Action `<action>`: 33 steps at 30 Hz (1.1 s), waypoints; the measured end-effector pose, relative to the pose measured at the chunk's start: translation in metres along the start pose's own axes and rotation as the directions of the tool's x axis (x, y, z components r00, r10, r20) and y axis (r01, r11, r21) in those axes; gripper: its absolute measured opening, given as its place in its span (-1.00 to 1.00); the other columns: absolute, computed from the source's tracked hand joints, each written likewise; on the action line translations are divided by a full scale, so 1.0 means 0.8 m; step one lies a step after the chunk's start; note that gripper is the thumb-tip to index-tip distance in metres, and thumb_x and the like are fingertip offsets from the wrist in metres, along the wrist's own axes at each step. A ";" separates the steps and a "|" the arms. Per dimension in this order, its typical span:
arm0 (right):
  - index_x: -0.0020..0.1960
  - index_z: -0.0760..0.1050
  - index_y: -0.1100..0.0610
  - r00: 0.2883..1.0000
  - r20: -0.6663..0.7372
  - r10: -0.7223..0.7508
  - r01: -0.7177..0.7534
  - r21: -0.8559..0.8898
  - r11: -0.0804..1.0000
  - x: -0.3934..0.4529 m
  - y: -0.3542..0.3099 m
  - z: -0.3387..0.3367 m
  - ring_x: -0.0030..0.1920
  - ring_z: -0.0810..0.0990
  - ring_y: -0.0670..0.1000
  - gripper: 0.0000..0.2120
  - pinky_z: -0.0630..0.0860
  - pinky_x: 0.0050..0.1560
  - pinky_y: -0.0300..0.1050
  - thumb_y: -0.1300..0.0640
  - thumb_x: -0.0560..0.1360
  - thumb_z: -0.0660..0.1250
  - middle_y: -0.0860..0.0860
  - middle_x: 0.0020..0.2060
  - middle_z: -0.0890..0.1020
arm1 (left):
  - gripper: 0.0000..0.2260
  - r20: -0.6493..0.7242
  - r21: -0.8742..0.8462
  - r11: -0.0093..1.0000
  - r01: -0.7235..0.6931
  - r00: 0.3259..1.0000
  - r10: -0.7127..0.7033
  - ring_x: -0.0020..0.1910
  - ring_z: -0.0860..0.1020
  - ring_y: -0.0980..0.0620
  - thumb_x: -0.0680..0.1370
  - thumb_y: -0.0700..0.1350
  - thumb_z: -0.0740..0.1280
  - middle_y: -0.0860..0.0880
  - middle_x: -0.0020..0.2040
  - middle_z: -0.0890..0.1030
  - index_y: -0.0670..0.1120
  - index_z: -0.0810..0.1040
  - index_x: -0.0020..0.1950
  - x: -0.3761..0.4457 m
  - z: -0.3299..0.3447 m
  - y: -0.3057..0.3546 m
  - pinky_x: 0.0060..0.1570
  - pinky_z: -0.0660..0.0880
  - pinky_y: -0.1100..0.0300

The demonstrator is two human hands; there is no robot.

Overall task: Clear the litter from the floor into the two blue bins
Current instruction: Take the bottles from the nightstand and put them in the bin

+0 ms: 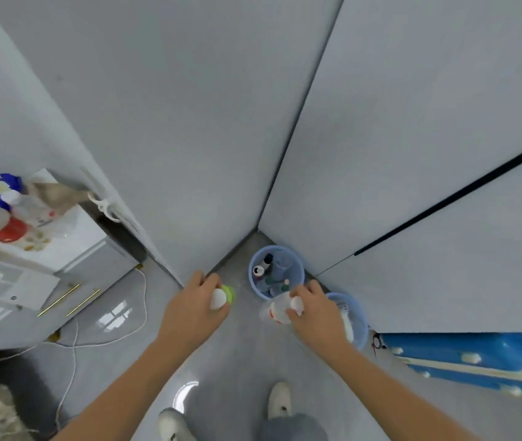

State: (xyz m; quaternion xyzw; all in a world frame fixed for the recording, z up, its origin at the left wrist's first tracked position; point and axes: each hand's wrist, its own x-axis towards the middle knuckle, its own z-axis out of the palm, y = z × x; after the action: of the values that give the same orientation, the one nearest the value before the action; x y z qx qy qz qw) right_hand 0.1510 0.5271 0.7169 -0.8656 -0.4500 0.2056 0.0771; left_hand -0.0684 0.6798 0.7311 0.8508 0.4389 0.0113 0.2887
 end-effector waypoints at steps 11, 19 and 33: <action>0.16 0.47 0.03 0.990 -0.082 0.117 -0.109 0.091 0.990 0.214 0.223 0.197 -0.16 0.58 0.11 -0.73 0.57 -0.16 0.03 0.05 0.51 0.42 -0.02 0.08 0.42 | -0.70 0.050 -0.091 0.996 0.005 0.999 0.000 -0.20 0.54 -0.02 0.50 0.08 0.45 0.06 0.04 0.41 0.05 0.43 0.11 0.234 0.312 0.014 -0.24 0.54 0.04; 0.10 0.46 0.03 0.996 -0.067 0.065 -0.068 -0.048 0.997 0.308 0.306 0.324 -0.13 0.56 0.09 -0.70 0.56 -0.21 -0.01 0.03 0.46 0.49 0.02 0.05 0.46 | -0.69 0.039 0.034 0.999 0.018 0.999 -0.019 -0.18 0.53 -0.10 0.48 0.04 0.47 -0.01 0.01 0.40 0.02 0.41 0.08 0.357 0.472 -0.026 -0.24 0.51 0.03; 0.15 0.49 0.08 0.946 -0.061 -0.318 0.315 -0.065 0.947 0.316 0.283 0.424 0.06 0.52 0.06 -0.59 0.45 -0.23 -0.20 0.09 0.38 0.57 0.05 0.08 0.51 | -0.59 0.273 0.217 0.975 -0.050 0.962 -0.011 -0.03 0.59 -0.17 0.54 -0.04 0.40 -0.10 0.12 0.50 -0.03 0.35 0.33 0.365 0.559 -0.048 -0.21 0.41 0.05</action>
State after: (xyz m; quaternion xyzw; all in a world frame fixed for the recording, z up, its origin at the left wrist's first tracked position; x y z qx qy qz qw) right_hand 0.3049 0.5828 0.2655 -0.7906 -0.5855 0.1478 0.1015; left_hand 0.2044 0.7019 0.2706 0.8754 0.3850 -0.1521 0.2495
